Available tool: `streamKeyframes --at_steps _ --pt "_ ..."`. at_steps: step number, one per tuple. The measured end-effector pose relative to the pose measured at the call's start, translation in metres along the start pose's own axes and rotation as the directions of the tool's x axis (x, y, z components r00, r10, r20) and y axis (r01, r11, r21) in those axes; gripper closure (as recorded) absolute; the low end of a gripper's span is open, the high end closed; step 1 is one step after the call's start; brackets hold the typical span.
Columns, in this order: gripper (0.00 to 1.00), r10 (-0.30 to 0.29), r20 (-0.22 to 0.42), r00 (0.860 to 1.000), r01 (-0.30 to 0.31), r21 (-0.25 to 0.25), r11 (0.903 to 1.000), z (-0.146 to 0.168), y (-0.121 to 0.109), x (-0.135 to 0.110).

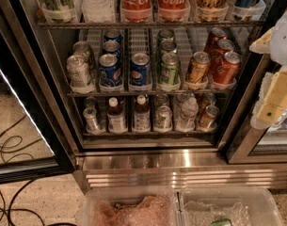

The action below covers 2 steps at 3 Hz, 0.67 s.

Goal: Pick green can from top shelf of fridge

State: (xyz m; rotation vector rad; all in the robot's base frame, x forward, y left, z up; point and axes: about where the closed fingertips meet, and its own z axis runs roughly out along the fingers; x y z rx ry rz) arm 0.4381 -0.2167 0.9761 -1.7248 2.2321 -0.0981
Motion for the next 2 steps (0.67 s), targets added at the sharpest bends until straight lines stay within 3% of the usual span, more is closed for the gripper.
streamKeyframes --at_steps 2 --pt "0.0 0.003 0.019 1.0 -0.004 0.02 0.9998 -0.0018 -0.0012 -0.0028"
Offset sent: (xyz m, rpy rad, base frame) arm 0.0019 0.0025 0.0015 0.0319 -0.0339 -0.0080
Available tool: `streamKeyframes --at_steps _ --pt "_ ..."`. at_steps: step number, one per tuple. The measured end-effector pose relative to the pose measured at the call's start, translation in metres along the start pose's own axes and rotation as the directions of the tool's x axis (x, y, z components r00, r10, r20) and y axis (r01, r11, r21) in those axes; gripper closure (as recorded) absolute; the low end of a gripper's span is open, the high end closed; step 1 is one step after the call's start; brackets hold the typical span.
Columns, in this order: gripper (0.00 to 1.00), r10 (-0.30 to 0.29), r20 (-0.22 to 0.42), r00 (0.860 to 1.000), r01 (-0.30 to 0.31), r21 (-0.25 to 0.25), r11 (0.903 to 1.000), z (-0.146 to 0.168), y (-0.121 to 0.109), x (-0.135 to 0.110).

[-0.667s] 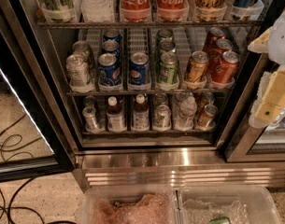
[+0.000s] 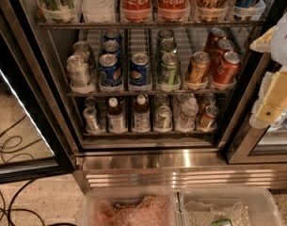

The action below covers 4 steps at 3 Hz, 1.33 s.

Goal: Pick green can from top shelf of fridge

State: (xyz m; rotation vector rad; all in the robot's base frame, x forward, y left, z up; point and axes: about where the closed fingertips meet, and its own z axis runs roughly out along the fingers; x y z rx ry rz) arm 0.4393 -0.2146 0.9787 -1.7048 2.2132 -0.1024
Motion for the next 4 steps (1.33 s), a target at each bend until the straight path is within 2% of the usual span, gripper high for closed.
streamKeyframes --at_steps 1,2,3,4 --pt "0.0 -0.002 0.096 0.995 -0.002 0.046 0.9989 0.002 0.006 -0.008" --pt "0.0 -0.013 0.279 0.96 -0.019 0.113 0.9935 0.013 -0.015 -0.008" --pt "0.0 -0.049 0.449 0.892 -0.041 0.187 0.9815 0.018 -0.034 -0.038" --pt "0.0 -0.055 0.485 0.873 -0.064 0.225 0.9723 0.008 -0.043 -0.048"
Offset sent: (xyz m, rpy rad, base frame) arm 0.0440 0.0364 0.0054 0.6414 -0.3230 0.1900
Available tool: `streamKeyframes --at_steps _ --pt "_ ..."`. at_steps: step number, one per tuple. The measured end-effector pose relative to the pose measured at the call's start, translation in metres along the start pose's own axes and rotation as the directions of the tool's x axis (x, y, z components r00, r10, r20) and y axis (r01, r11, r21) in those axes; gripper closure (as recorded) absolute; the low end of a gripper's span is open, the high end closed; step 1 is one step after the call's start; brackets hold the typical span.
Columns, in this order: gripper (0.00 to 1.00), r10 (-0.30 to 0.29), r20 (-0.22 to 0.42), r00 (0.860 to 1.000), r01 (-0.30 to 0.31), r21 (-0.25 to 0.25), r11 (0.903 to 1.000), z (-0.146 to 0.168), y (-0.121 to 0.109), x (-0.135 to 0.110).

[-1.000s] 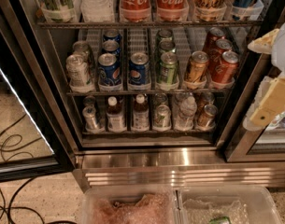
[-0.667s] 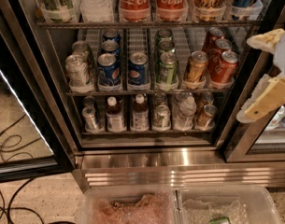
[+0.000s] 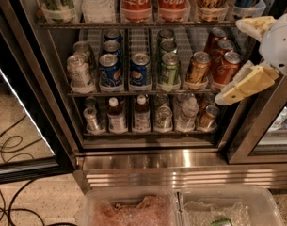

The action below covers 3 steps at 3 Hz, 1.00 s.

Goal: Pick green can from top shelf of fridge

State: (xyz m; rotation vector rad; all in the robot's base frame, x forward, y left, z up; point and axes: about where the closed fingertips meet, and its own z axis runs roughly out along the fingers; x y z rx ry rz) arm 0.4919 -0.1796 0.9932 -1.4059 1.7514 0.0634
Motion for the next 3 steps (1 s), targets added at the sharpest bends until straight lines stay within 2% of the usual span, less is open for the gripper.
streamKeyframes --at_steps 1,2,3 --pt "0.0 0.023 0.04 0.999 -0.023 0.001 0.9997 0.003 0.005 0.005" --pt "0.0 0.048 0.19 0.981 -0.055 0.031 0.998 0.022 0.007 -0.001" --pt "0.0 0.024 0.341 0.94 -0.075 0.136 0.9878 0.034 0.001 -0.028"
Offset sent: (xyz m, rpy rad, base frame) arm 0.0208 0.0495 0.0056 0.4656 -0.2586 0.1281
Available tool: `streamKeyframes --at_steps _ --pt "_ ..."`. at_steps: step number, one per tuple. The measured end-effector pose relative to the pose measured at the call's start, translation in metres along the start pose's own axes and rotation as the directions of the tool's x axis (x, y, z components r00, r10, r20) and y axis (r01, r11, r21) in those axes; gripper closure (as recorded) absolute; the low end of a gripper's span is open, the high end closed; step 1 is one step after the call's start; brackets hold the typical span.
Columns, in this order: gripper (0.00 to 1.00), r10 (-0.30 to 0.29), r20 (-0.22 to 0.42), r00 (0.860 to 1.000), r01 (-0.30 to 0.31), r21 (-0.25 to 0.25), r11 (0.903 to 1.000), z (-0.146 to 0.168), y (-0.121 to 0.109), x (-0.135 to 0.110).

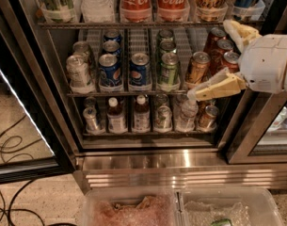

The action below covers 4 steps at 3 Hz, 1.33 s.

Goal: Pick green can from top shelf of fridge

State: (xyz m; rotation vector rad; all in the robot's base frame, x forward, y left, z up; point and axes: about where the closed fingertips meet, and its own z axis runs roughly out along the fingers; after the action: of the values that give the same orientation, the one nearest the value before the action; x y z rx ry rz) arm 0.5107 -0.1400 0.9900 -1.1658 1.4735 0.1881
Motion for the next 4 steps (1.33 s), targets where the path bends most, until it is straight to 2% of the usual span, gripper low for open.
streamKeyframes --at_steps 1,2,3,4 --pt "0.0 -0.037 0.064 0.997 0.033 0.059 0.9977 0.011 -0.009 -0.03" --pt "0.0 -0.037 0.064 0.997 0.033 0.058 0.9977 0.011 -0.009 -0.03" --pt "0.0 -0.034 0.112 0.993 0.03 0.042 0.9987 0.016 -0.005 -0.036" --pt "0.0 -0.019 0.2 0.98 0.027 -0.035 0.999 0.031 0.001 -0.048"
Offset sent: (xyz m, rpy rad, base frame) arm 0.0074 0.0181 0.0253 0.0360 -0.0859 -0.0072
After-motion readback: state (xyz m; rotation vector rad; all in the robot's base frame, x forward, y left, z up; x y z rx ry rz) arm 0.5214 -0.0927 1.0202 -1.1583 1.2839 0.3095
